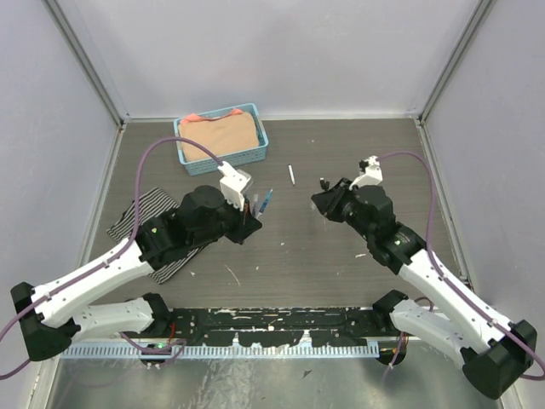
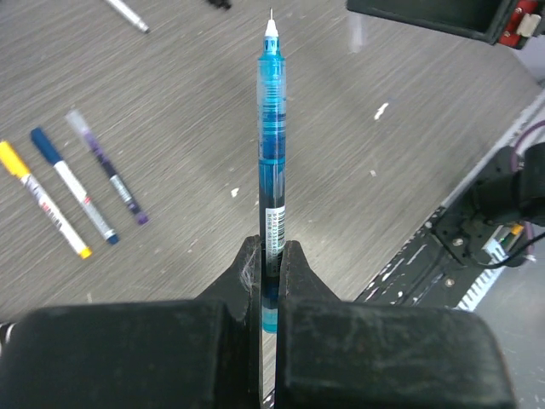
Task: Insert the pens into the pen caps
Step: Insert the pen cap onto the pen.
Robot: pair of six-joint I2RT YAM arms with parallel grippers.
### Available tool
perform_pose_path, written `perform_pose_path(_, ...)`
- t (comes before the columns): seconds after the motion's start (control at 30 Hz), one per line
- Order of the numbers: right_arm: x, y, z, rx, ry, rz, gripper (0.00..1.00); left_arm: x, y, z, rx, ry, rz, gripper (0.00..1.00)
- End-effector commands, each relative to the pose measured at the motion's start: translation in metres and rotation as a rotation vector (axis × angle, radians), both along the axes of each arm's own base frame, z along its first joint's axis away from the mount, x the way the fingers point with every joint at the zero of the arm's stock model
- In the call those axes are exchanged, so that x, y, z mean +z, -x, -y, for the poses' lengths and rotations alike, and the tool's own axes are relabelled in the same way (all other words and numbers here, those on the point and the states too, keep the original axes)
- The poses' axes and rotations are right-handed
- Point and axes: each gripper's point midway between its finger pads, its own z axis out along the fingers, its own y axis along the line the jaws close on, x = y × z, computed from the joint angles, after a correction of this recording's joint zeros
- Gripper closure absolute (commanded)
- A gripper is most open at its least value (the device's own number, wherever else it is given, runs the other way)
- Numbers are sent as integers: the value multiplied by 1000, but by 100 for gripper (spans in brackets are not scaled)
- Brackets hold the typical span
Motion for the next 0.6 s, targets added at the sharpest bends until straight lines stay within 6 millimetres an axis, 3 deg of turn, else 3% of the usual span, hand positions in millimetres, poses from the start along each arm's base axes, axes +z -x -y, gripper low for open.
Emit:
perform_pose_path(0.0,64,-1,-4,-51,-272,152,100,31,6,21,-19,114,88,100)
perform_pose_path(0.27,113,15,8,-77,-457,252,100,45,22,51,-97,182,139,100)
perform_pose_path(0.57,141,31,10,-43,-598,300,100,47,30,73,-173,193,131,100)
